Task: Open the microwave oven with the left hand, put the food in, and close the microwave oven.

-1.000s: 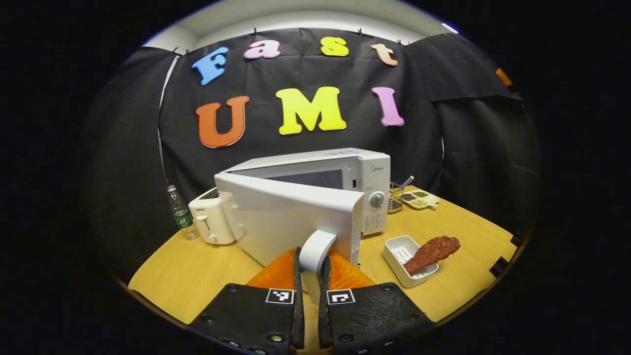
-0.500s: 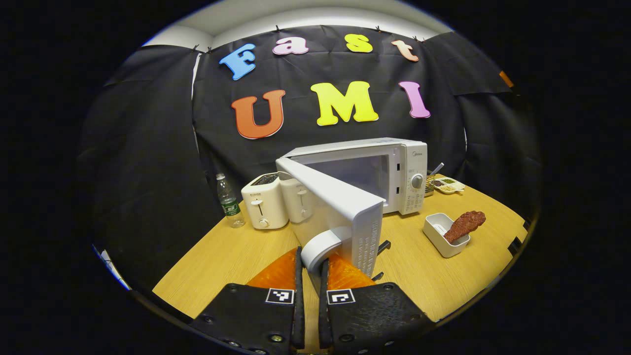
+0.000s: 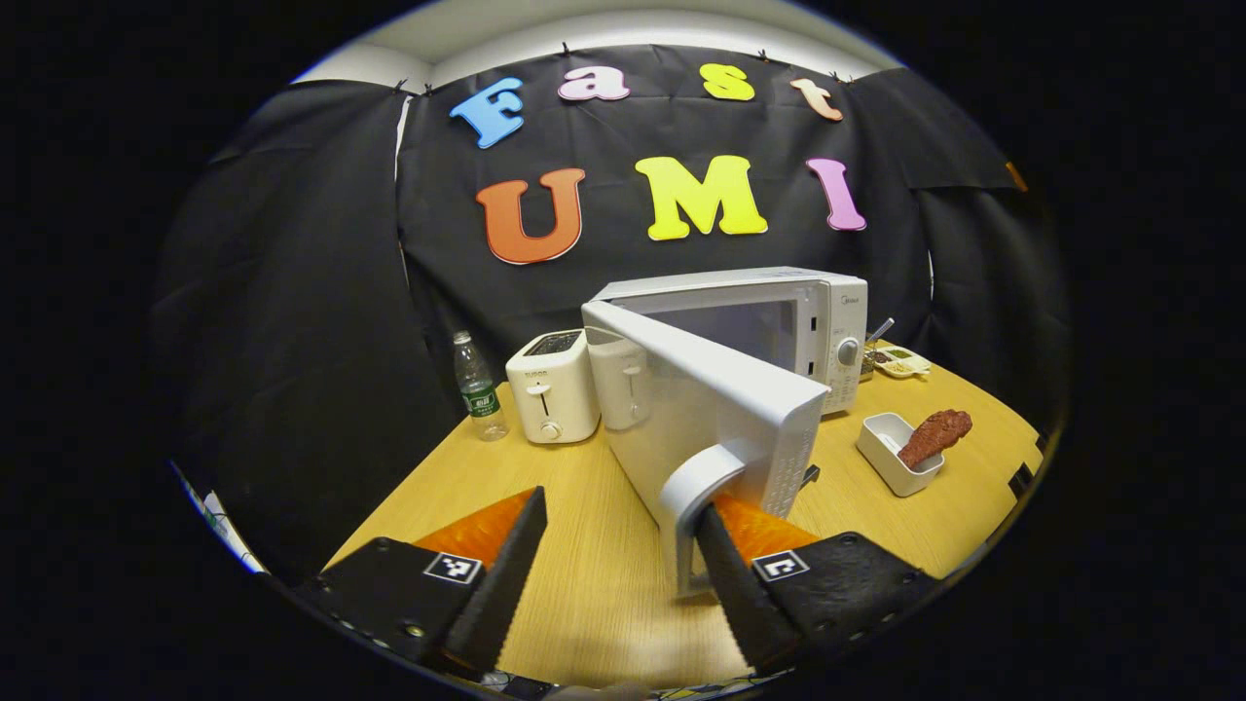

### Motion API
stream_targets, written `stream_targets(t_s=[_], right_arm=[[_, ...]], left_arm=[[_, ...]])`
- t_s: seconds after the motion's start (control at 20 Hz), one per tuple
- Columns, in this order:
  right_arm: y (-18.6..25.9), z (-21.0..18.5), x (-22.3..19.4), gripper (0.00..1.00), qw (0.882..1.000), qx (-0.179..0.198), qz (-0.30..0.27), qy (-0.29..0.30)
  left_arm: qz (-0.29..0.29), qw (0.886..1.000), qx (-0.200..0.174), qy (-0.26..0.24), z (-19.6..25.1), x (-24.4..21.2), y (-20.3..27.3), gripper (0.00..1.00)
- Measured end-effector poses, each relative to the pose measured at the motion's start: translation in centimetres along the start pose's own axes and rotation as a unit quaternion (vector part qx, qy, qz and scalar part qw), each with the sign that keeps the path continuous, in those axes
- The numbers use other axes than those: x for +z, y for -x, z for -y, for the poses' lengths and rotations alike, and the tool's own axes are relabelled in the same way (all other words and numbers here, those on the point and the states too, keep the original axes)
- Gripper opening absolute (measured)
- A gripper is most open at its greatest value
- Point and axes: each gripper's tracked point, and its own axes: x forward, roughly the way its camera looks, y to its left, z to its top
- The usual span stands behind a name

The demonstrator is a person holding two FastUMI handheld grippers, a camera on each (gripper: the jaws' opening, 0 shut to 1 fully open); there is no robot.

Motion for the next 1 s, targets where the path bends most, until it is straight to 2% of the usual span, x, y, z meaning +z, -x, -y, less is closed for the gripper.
stream_targets(t_s=[0.05, 0.1, 0.5, 0.7, 0.8, 0.85, 0.9, 1.0], right_arm=[[0.1, 0.2, -0.1, 0.99, 1.0, -0.001, 0.0, -0.001], [0.1, 0.2, -0.2, 0.99, 1.0, -0.002, -0.002, -0.003], [-0.2, 0.1, -1.7, 0.99, 1.0, 0.003, -0.013, -0.013], [-0.8, -0.6, -2.6, 0.99, 1.0, 0.014, -0.02, -0.017], [-1.5, -0.7, -3.4, 0.99, 0.999, 0.018, -0.026, -0.02], [-1.8, -0.8, -3.7, 0.99, 0.999, 0.021, -0.028, -0.024], [-2.3, -0.8, -4.2, 0.99, 0.999, 0.025, -0.032, -0.026], [-3.3, -0.5, -5.6, 0.99, 0.998, 0.033, -0.04, -0.032]], left_arm=[[0.0, 1.0, 0.005, -0.004, -0.2, -0.1, 0.0, 0.94], [0.0, 1.0, 0.008, -0.005, -0.7, -0.2, 0.3, 0.96], [-0.017, 0.999, 0.021, 0.03, -4.6, -1.6, 1.9, 0.95], [-0.007, 0.999, 0.054, 0.0, -8.4, -1.8, 3.4, 0.95], [-0.01, 0.998, 0.066, 0.01, -9.8, -1.9, 4.3, 0.96], [-0.003, 0.998, 0.066, 0.013, -10.1, -1.6, 4.5, 0.89], [-0.003, 0.998, 0.069, 0.009, -10.3, -1.6, 4.8, 0.94], [-0.006, 0.997, 0.075, 0.008, -10.9, -1.7, 5.5, 0.93]])
